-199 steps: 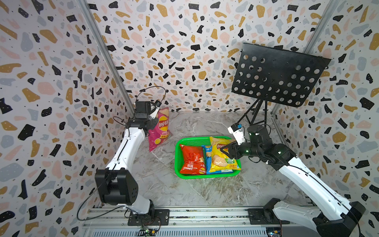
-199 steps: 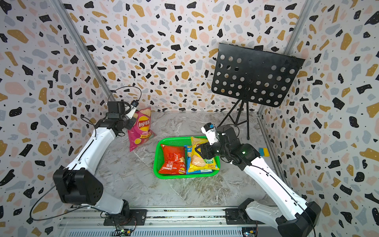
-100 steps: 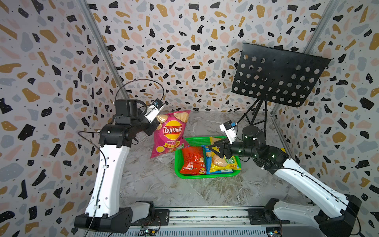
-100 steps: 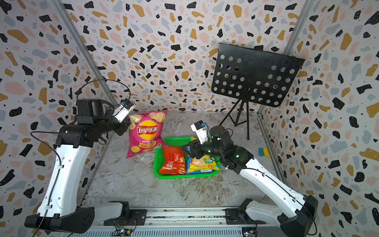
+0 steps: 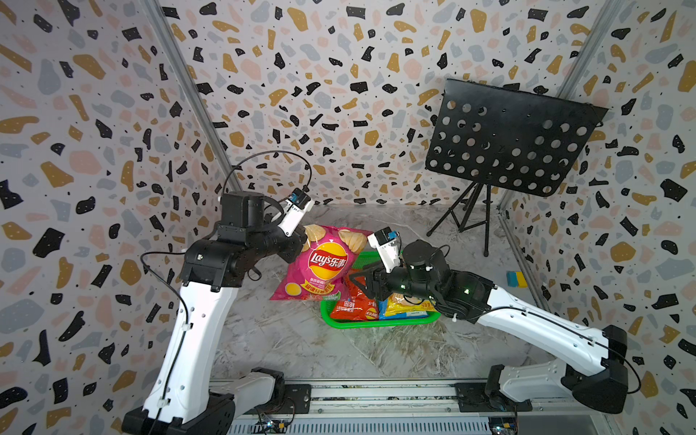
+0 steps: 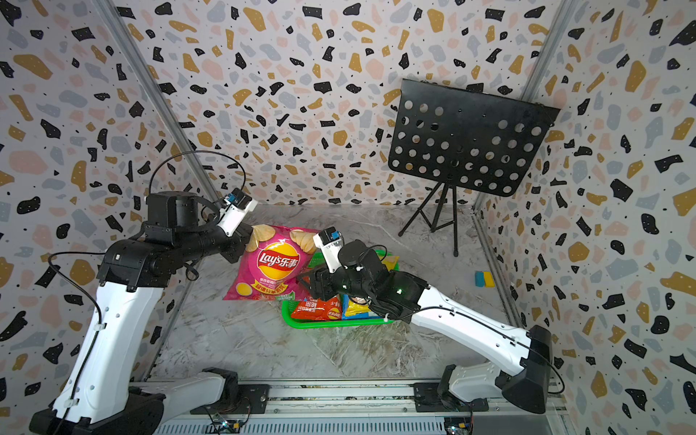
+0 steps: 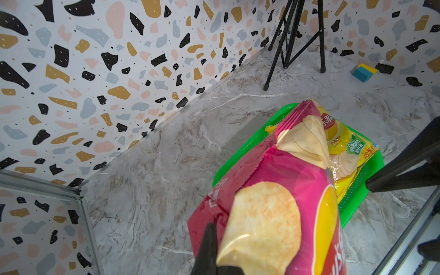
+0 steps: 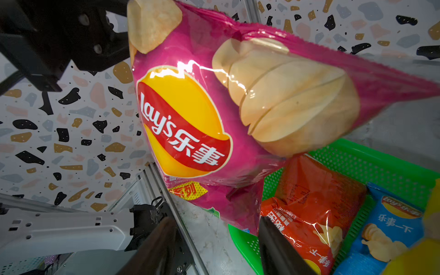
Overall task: Put the potato chips into the basket
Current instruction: Pick up the potato chip from the center of the board.
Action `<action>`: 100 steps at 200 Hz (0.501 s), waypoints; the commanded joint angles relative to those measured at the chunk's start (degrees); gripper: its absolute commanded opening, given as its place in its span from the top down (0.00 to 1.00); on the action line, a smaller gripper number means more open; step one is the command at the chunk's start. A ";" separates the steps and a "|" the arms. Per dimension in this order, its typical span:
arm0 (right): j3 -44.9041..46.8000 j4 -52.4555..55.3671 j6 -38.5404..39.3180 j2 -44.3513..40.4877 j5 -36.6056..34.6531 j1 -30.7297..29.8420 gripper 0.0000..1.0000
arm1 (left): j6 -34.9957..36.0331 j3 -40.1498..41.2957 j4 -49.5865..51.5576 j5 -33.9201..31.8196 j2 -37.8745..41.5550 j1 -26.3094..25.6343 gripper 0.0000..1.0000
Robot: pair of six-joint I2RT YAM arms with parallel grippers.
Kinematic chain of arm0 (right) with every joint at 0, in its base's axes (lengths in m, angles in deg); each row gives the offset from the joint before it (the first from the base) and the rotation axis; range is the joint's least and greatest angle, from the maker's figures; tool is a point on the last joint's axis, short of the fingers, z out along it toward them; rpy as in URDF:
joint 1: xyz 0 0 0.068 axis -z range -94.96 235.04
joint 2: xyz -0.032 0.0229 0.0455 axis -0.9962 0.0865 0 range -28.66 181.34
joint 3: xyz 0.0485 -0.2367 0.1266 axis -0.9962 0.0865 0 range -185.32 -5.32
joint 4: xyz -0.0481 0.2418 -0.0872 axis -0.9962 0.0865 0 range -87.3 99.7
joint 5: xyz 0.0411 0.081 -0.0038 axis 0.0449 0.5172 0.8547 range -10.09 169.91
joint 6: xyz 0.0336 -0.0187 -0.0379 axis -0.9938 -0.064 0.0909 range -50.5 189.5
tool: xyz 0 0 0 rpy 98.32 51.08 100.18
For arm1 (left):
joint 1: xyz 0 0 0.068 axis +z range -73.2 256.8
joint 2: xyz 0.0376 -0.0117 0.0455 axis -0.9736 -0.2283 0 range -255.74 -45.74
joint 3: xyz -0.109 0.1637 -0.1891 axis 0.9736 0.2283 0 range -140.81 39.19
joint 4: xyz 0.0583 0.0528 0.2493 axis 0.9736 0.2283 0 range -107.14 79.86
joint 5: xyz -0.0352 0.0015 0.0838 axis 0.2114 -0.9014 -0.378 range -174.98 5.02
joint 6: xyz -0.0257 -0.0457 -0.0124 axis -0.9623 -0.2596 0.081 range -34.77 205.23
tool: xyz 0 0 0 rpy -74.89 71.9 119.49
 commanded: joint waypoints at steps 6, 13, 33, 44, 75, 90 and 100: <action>-0.85 0.53 -1.32 -1.16 -6.57 -0.04 0.38 | -5.66 2.03 -5.25 0.88 1.58 -0.49 1.00; -0.50 1.09 -1.09 -1.60 -7.74 0.01 0.37 | -6.59 2.74 -5.81 0.98 1.82 -0.57 1.00; 0.07 3.96 -0.72 -3.18 -12.27 -0.01 0.37 | -9.28 6.05 -8.31 2.37 2.72 -0.58 1.00; 0.06 5.83 -0.11 -4.19 -14.46 -0.03 0.37 | -10.59 8.19 -10.08 3.45 3.31 -0.67 1.00; 0.58 9.47 1.82 -7.86 -20.40 0.01 0.38 | -13.12 13.36 -14.68 5.41 3.47 -0.93 1.00; 1.01 10.44 2.84 -9.80 -22.34 -0.03 0.38 | -14.61 15.43 -16.55 6.12 3.12 -1.01 1.00; 1.11 11.41 3.39 -10.83 -23.28 0.04 0.38 | -16.04 16.74 -18.08 6.60 3.02 -1.02 1.00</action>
